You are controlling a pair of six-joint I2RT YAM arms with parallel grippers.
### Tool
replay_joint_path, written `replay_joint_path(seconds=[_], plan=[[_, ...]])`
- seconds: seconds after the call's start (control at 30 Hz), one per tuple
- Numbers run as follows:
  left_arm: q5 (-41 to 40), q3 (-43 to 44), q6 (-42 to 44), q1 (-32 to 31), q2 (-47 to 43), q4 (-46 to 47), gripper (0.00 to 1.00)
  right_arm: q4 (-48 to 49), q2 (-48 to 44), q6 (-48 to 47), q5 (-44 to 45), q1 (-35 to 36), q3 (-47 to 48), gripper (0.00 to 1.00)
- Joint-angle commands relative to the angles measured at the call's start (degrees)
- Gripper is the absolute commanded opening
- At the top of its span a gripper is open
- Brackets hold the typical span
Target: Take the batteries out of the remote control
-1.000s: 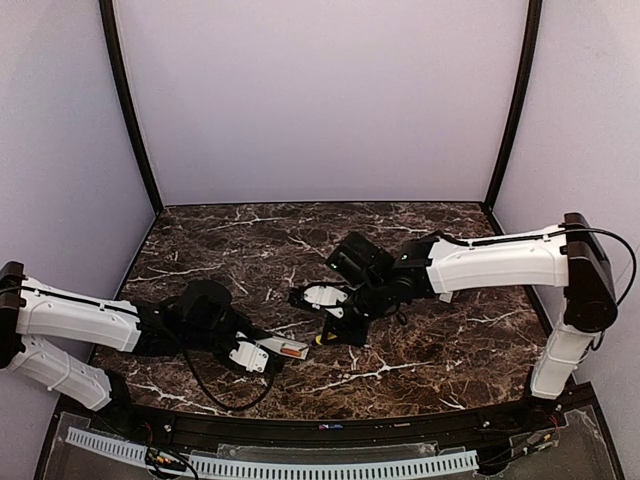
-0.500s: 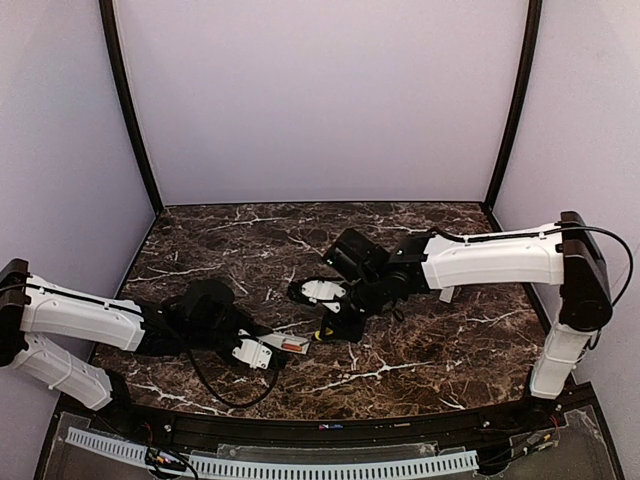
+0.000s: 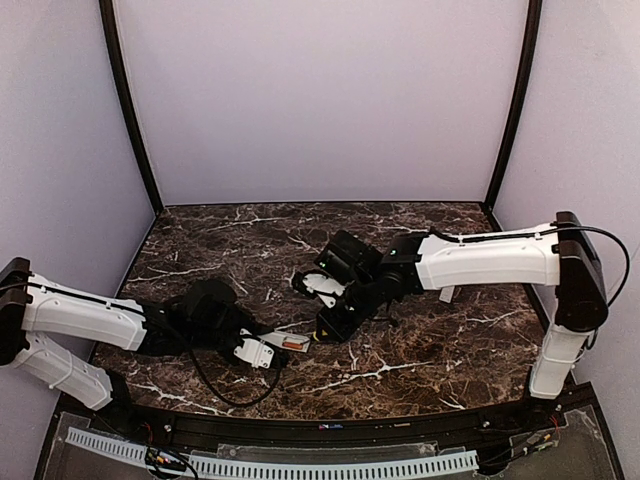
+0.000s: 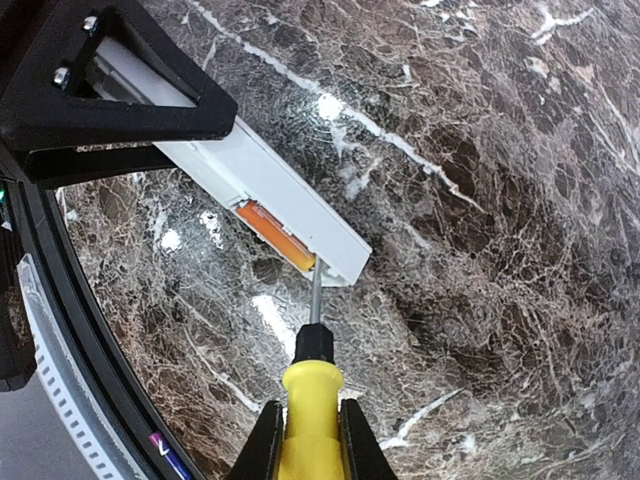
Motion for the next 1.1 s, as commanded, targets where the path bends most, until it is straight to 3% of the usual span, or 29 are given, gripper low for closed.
replay_joint_path(seconds=[0.0, 0.73, 1.07], plan=[[-0.2, 1.0, -0.5, -0.5, 0.5, -2.8, 0.00, -1.7, -1.0, 7.5, 1.6, 1.8, 1.8, 0.00], [-2.1, 2.0, -2.5, -1.9, 1.1, -4.4, 0.00, -4.8, 1.7, 28.2, 5.3, 4.4, 2.3, 0.00], [-2.0, 2.2, -2.7, -2.3, 1.3, -4.3, 0.00, 4.1, -4.8, 35.8, 3.9, 3.9, -5.9, 0.00]])
